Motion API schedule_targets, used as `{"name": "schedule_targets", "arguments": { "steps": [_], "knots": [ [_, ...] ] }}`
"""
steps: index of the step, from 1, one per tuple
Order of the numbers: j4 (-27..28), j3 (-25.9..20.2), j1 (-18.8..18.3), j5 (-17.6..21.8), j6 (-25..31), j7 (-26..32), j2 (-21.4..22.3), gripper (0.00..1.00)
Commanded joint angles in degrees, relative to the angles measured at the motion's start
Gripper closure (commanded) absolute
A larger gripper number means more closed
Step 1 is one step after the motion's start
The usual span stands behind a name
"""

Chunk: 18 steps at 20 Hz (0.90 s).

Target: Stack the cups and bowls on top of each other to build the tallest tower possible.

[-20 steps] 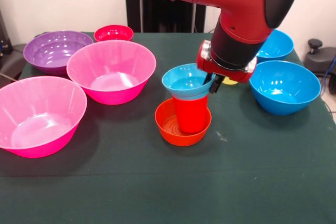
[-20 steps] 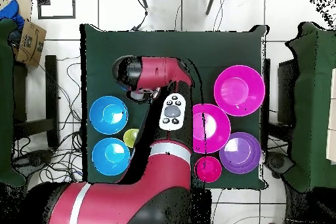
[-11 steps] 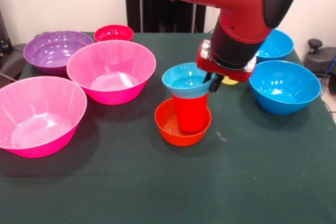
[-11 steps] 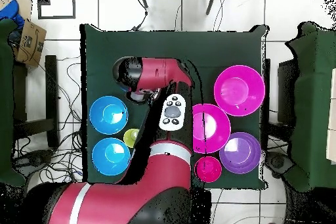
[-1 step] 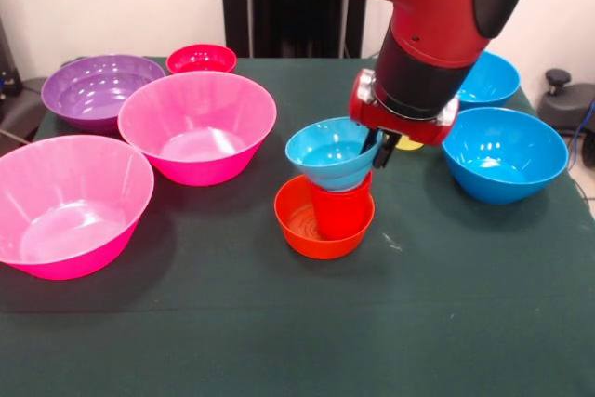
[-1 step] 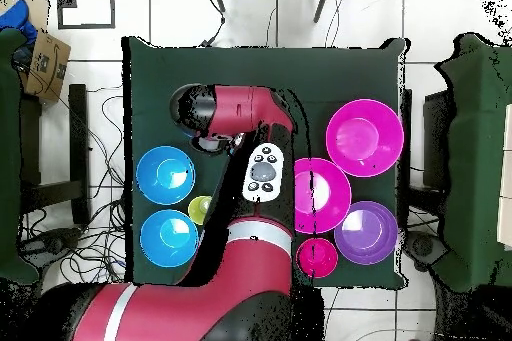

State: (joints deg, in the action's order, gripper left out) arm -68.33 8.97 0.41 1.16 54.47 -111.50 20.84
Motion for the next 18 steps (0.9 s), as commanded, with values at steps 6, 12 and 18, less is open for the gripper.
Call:
{"name": "schedule_targets", "arguments": {
  "steps": [6,12,18],
  "knots": [
    [-1.78,-6.87,-0.97,1.43,-6.41,1.02,0.65,1.00],
    [0.38,-3.79,0.56,4.47,-0.61,2.13,-0.95,1.00],
    [2.32,-1.97,1.24,6.11,4.76,3.65,-2.01,1.00]
  ]
}}
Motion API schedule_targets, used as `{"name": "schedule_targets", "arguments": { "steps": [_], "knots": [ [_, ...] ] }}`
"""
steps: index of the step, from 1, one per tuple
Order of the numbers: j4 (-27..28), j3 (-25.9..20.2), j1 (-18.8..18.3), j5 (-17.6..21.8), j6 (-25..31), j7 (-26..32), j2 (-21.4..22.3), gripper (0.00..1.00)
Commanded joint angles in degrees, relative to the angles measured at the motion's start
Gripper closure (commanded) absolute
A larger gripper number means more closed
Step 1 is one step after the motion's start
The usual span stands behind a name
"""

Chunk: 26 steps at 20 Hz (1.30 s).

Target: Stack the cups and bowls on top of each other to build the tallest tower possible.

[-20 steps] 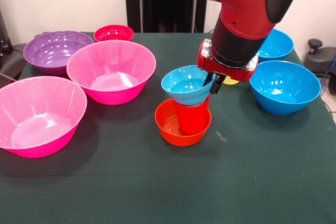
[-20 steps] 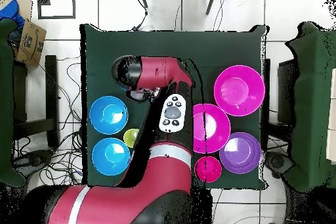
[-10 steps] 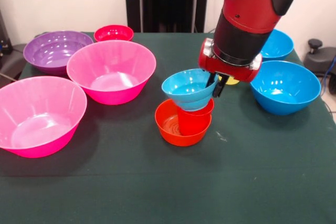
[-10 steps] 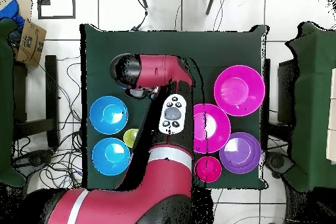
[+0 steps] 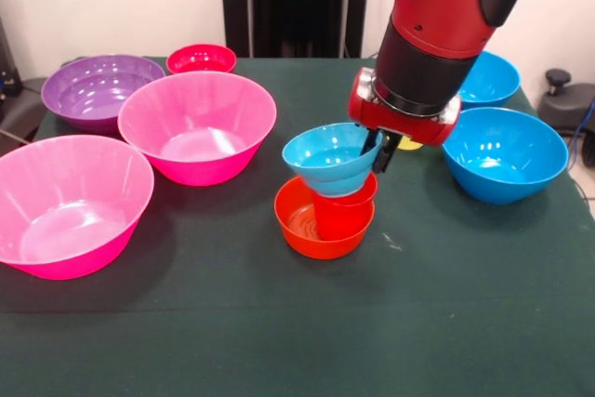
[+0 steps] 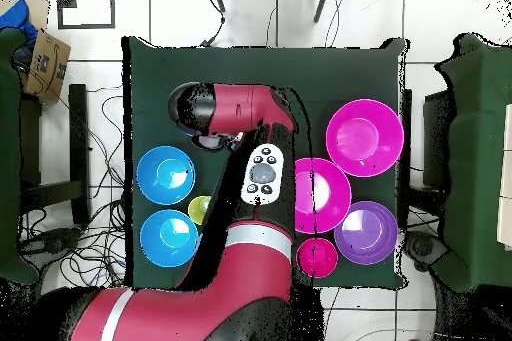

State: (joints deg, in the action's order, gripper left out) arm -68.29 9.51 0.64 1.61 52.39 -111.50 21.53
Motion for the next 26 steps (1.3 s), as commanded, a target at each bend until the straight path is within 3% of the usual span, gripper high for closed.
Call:
{"name": "schedule_targets", "arguments": {
  "steps": [1,7,12,19,26],
  "knots": [
    [2.44,-2.43,1.00,5.87,7.38,3.90,-2.72,1.00],
    [3.34,-2.95,0.75,6.55,11.99,4.85,-2.17,1.00],
    [0.70,-7.23,-0.84,2.33,8.38,2.71,-1.57,1.00],
    [-1.90,-10.01,-1.90,2.50,-2.87,3.04,-1.25,1.00],
    [-2.02,-11.32,-1.69,2.26,-3.37,2.56,-0.78,1.00]
  ]
}}
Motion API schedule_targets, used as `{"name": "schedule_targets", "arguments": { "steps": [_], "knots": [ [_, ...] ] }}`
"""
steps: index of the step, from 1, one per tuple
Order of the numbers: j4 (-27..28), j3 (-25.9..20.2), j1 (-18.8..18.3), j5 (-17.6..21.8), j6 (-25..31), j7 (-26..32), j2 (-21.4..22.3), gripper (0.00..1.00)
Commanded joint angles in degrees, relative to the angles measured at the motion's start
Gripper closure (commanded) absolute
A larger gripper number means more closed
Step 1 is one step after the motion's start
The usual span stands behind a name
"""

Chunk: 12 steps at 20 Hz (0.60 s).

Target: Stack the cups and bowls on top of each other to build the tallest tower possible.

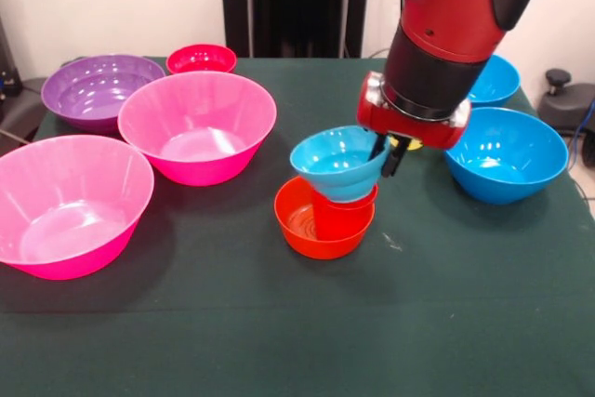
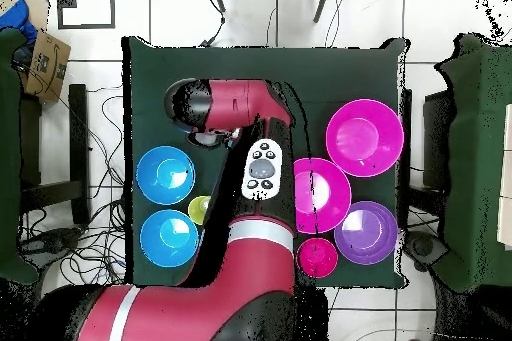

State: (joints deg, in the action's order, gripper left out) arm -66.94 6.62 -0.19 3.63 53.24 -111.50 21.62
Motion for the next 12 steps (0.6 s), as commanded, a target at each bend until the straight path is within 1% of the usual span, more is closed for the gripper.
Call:
{"name": "schedule_targets", "arguments": {
  "steps": [1,4,8,12],
  "knots": [
    [-3.36,-8.44,-0.80,0.30,-3.99,2.42,-0.80,1.00],
    [-2.68,-7.98,0.00,0.73,-3.06,1.43,-1.09,1.00],
    [-0.17,-5.00,2.08,2.99,3.51,0.89,-2.71,1.00],
    [1.08,-3.75,2.50,3.79,6.77,1.50,-3.45,1.00]
  ]
}}
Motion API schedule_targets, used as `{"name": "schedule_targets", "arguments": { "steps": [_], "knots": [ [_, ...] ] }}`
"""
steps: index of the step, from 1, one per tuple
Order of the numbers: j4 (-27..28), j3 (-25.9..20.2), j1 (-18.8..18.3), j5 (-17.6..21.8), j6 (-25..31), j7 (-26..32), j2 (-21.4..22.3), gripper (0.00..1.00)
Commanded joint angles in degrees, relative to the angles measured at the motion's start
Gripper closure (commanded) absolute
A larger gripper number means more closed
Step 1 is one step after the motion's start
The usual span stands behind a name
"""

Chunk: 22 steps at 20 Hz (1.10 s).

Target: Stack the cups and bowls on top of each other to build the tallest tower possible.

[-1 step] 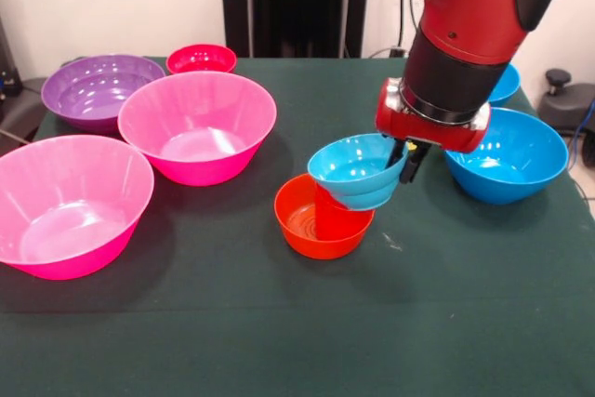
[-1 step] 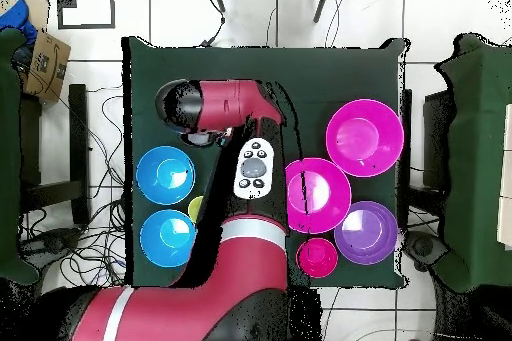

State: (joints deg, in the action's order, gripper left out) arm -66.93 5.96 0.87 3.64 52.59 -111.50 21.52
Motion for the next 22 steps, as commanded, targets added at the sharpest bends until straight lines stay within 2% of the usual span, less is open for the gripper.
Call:
{"name": "schedule_targets", "arguments": {
  "steps": [1,5,11,18,22],
  "knots": [
    [1.34,-2.82,1.42,3.97,7.96,1.73,-3.39,1.00],
    [0.55,-2.97,0.91,3.37,8.29,1.78,-2.74,1.00],
    [-1.23,-3.21,0.49,2.59,5.70,-0.17,-2.96,1.00],
    [-2.18,-1.96,1.31,4.78,0.70,-0.83,-4.11,1.00],
    [-2.46,-1.55,1.65,5.41,0.45,-0.37,-4.28,1.00]
  ]
}}
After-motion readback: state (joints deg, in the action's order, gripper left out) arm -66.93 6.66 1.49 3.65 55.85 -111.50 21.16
